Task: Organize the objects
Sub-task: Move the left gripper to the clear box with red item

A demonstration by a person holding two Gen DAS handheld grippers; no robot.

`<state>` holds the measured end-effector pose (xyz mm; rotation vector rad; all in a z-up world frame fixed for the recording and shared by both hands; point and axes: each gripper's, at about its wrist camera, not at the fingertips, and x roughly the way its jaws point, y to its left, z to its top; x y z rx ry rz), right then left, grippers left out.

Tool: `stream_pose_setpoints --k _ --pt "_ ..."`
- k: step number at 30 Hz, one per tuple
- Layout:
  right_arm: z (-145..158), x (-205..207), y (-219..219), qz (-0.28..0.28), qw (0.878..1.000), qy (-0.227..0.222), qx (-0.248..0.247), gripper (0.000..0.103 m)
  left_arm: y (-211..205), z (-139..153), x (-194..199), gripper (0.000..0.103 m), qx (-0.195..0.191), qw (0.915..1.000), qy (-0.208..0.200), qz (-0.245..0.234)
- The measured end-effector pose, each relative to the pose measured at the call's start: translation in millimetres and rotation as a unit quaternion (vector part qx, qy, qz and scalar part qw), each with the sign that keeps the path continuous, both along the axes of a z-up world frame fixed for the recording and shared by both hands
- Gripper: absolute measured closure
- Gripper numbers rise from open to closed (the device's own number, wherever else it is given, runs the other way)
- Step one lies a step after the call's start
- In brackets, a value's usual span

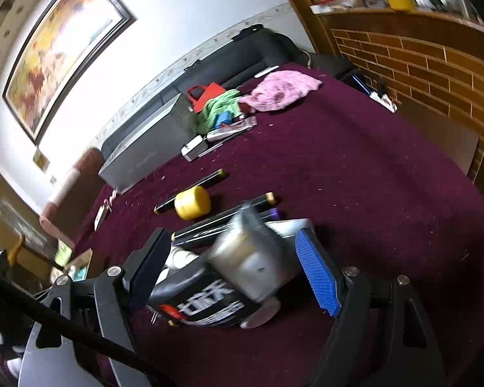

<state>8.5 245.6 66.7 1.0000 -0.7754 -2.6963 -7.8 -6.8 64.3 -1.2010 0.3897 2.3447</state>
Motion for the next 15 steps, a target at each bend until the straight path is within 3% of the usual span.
stream_pose_setpoints --k 2,6,7,8,10,12,15 --pt "-5.4 -0.7 7.5 0.0 1.0 -0.004 -0.01 0.023 16.2 -10.5 -16.1 0.048 -0.047 0.9986 0.011 -0.024" --pt "-8.3 -2.9 9.8 0.01 1.0 -0.01 -0.027 0.023 39.1 -33.1 -34.0 0.047 -0.09 0.9937 -0.009 -0.066" --pt "-6.0 -1.5 8.7 0.011 1.0 -0.005 -0.02 0.023 41.5 -37.6 -37.4 0.045 -0.09 0.9929 -0.032 -0.072" --pt "-5.4 -0.6 8.0 0.011 1.0 -0.001 -0.015 0.023 40.1 -36.0 -35.6 0.046 -0.073 0.9937 -0.041 -0.075" --pt "-3.1 1.6 4.6 0.011 1.0 0.006 0.0 0.023 35.4 -30.7 -27.4 0.045 -0.014 0.9905 -0.1 -0.094" --pt "-2.6 2.3 0.6 0.016 1.0 0.007 0.011 0.023 30.9 -16.8 -3.6 0.046 0.044 0.9811 -0.134 -0.133" --pt "-3.9 2.3 -2.7 0.021 1.0 0.004 0.015 0.023 27.7 -3.4 28.2 0.045 0.039 0.9806 -0.116 -0.153"
